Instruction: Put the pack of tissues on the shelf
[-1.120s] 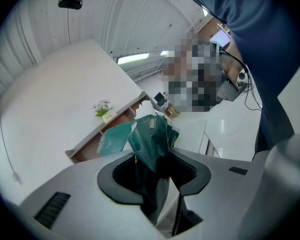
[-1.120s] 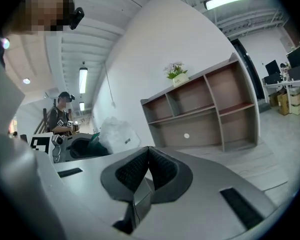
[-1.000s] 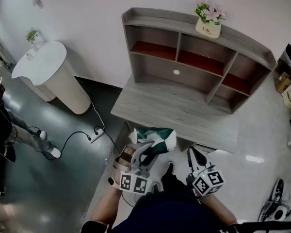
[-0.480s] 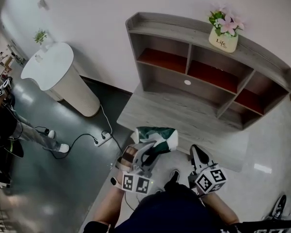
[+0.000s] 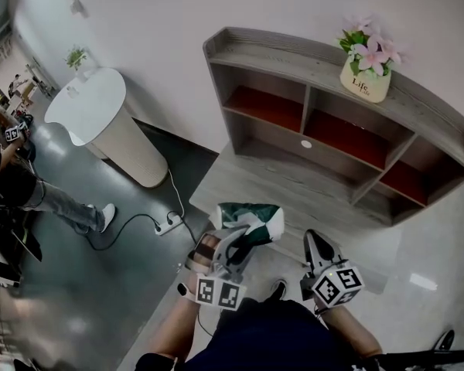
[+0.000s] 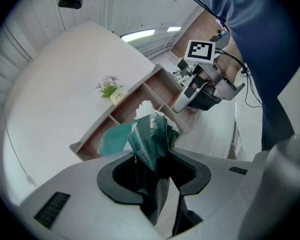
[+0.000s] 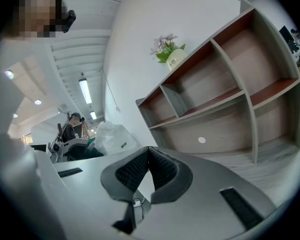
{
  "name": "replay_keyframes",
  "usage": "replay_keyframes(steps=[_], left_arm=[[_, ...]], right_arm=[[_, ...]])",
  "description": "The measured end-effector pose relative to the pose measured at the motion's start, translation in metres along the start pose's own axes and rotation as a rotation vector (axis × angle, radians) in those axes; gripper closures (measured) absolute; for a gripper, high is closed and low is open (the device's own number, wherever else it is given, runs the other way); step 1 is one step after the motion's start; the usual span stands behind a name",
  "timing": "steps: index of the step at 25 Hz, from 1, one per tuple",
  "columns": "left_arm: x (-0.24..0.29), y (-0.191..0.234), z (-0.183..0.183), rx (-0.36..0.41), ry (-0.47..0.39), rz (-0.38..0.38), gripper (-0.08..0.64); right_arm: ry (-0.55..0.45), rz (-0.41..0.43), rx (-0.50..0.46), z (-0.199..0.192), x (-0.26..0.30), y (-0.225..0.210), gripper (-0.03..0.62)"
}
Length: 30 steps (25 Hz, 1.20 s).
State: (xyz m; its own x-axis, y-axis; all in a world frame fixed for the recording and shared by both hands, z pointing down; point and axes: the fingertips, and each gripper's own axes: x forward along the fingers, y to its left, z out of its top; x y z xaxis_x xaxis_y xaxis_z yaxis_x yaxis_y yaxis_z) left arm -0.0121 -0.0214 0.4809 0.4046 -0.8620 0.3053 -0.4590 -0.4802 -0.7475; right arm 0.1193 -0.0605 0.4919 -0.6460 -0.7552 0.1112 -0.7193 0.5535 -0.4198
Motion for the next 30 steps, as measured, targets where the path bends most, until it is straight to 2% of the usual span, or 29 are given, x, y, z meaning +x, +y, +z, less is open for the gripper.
replay_keyframes(steps=[10,15,30], left_arm=[[0.012,0.015,-0.010,-0.001,0.045,0.029,0.400],[0.021,0.030,-0.025,-0.015,0.045,0.032,0.399],[0.083,0.105,-0.071,0.030,-0.082,-0.030,0.400]], right_arm=[[0.025,0.031,0.005,0.001,0.019,-0.010,0.581],[0.036,0.011,0.011,0.001,0.031,-0.015,0.581],[-0.019,-0.112,-0.011,0.026,0.104,-0.015,0.581]])
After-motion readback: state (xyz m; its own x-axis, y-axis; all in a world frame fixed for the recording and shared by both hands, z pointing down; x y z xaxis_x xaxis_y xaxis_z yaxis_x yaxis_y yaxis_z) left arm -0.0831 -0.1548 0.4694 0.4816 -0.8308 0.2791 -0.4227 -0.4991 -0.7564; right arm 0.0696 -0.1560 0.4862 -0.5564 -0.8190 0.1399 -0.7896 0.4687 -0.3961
